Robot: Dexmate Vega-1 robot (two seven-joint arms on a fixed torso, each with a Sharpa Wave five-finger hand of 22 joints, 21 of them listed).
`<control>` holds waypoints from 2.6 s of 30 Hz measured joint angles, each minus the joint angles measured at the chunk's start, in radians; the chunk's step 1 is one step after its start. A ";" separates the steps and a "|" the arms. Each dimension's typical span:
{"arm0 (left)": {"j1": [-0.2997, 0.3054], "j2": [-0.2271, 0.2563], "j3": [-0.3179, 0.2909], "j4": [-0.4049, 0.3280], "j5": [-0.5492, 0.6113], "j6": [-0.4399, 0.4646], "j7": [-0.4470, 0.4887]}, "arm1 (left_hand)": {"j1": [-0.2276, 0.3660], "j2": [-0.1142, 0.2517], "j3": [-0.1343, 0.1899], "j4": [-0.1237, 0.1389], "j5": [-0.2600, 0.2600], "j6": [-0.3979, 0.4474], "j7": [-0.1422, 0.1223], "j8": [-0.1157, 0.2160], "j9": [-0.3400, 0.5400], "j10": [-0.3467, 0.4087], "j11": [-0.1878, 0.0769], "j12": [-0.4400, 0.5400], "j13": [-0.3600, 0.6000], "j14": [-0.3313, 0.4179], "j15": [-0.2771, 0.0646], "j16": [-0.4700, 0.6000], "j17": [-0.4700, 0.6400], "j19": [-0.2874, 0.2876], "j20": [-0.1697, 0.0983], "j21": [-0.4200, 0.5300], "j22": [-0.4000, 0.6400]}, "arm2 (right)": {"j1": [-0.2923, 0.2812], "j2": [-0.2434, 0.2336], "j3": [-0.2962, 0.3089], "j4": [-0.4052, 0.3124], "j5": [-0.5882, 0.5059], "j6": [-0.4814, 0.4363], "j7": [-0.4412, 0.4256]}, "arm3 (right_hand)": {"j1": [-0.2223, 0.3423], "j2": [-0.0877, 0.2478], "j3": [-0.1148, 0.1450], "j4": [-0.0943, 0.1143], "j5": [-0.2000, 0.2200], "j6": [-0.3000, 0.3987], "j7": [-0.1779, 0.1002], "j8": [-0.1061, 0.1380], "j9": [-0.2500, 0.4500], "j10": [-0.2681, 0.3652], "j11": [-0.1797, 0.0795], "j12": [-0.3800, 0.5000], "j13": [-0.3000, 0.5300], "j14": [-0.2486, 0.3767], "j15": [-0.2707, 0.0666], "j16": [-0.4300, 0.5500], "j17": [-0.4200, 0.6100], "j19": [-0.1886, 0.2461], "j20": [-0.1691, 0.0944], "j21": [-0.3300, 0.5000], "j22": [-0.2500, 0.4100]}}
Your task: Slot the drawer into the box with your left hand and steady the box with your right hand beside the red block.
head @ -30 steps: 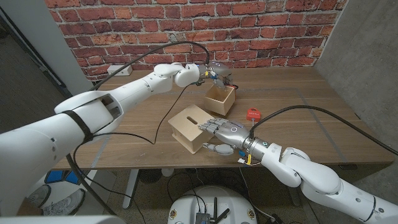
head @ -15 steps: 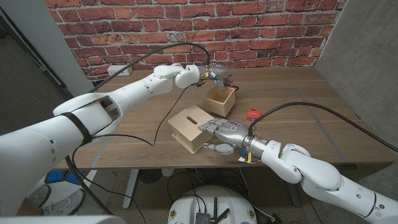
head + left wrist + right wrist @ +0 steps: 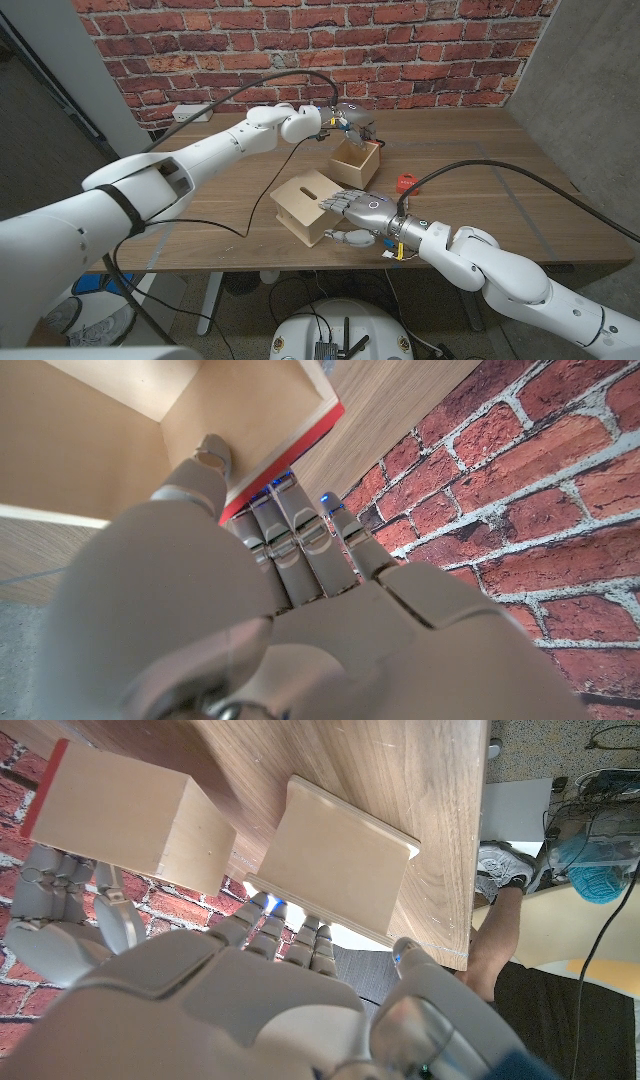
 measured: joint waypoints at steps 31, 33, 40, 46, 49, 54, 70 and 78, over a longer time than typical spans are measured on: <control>0.056 0.041 -0.044 -0.119 -0.006 0.049 -0.057 | -0.003 0.003 -0.001 -0.001 -0.001 -0.004 0.000 -0.004 0.000 0.000 0.000 0.001 -0.001 0.000 0.000 -0.004 -0.004 0.000 0.000 0.000 0.000 | -0.014 -0.012 0.017 -0.020 0.007 0.006 0.027 | -0.044 -0.017 0.008 0.007 0.007 0.001 -0.009 0.000 0.000 0.025 0.000 0.008 0.000 0.041 -0.004 0.016 0.009 0.018 0.000 0.005 -0.003; 0.059 0.045 -0.046 -0.126 -0.006 0.049 -0.059 | -0.003 0.003 -0.001 -0.001 -0.001 -0.004 0.000 -0.002 0.000 0.000 0.000 0.001 -0.001 0.000 0.000 -0.005 -0.004 0.000 0.000 0.000 0.000 | -0.016 -0.012 0.017 -0.020 0.008 0.006 0.026 | -0.044 -0.017 0.008 0.007 0.007 0.001 -0.009 0.000 0.000 0.025 0.000 0.008 0.000 0.041 -0.004 0.015 0.010 0.018 0.000 0.005 -0.003; 0.070 0.058 -0.056 -0.144 -0.003 0.042 -0.059 | -0.003 0.003 -0.001 -0.001 -0.001 -0.006 0.001 0.000 0.000 0.000 0.000 0.001 0.000 0.002 -0.002 -0.006 -0.006 0.000 0.000 0.000 0.000 | -0.018 -0.011 0.018 -0.020 0.008 0.008 0.017 | -0.044 -0.017 0.008 0.007 0.007 0.001 -0.009 0.000 0.000 0.025 0.000 0.007 0.000 0.041 -0.004 0.015 0.010 0.029 0.000 0.005 -0.003; 0.070 0.056 -0.057 -0.134 0.006 0.012 -0.046 | -0.003 0.003 -0.001 -0.001 -0.002 -0.007 0.000 0.000 0.000 0.000 0.000 0.000 0.000 0.002 -0.002 -0.006 -0.005 0.000 0.000 0.000 0.000 | -0.016 -0.007 0.015 -0.014 0.002 0.011 0.008 | -0.047 -0.021 0.008 0.007 0.007 0.001 -0.009 0.000 0.000 0.025 0.000 0.007 0.004 0.041 -0.004 0.015 0.010 0.029 0.000 0.005 -0.002; 0.059 0.049 -0.055 -0.114 0.012 -0.011 -0.037 | -0.003 0.003 -0.001 -0.001 -0.002 -0.008 0.000 0.000 0.000 0.000 0.000 0.000 0.000 0.002 -0.002 -0.006 -0.005 -0.008 0.003 0.000 0.000 | -0.014 -0.003 0.012 -0.010 0.001 0.014 0.002 | -0.047 -0.021 0.011 0.004 0.013 0.001 -0.009 0.000 0.000 0.029 -0.004 0.007 0.009 0.041 -0.004 0.015 0.013 0.034 -0.005 0.005 -0.002; 0.043 0.036 -0.041 -0.079 0.020 -0.035 -0.030 | -0.003 0.003 -0.001 -0.001 0.000 -0.009 0.001 0.000 0.000 0.000 0.000 -0.001 0.000 0.002 -0.002 -0.006 -0.005 -0.008 0.003 0.000 0.000 | -0.012 0.002 0.010 -0.005 0.000 0.017 -0.006 | -0.050 -0.019 0.012 0.004 0.013 0.001 -0.009 0.000 0.000 0.029 -0.004 0.007 0.008 0.041 -0.004 0.016 0.011 0.040 0.000 0.005 -0.002; 0.001 0.015 -0.011 -0.010 0.032 -0.109 -0.033 | -0.003 0.003 -0.001 -0.001 0.000 -0.011 0.000 0.000 0.000 0.000 0.000 0.001 -0.001 0.000 -0.004 -0.007 -0.005 -0.007 0.003 0.000 0.000 | 0.002 0.020 0.000 0.019 0.002 0.022 -0.033 | -0.055 -0.024 0.016 0.007 0.013 0.001 -0.009 0.000 0.000 0.031 -0.006 0.004 0.007 0.040 -0.004 0.015 0.014 0.040 0.000 0.005 -0.002; -0.011 0.017 -0.002 -0.013 0.036 -0.125 -0.059 | -0.003 0.003 -0.005 0.000 0.000 -0.007 0.006 -0.004 0.000 0.000 0.000 0.001 -0.001 0.000 -0.003 -0.008 -0.005 -0.007 0.003 0.000 0.000 | 0.004 0.021 -0.002 0.024 0.006 0.022 -0.044 | -0.056 -0.024 0.016 0.008 0.013 0.001 -0.009 0.000 0.000 0.042 -0.006 0.000 0.006 0.040 -0.004 0.015 0.014 0.045 -0.005 0.005 -0.002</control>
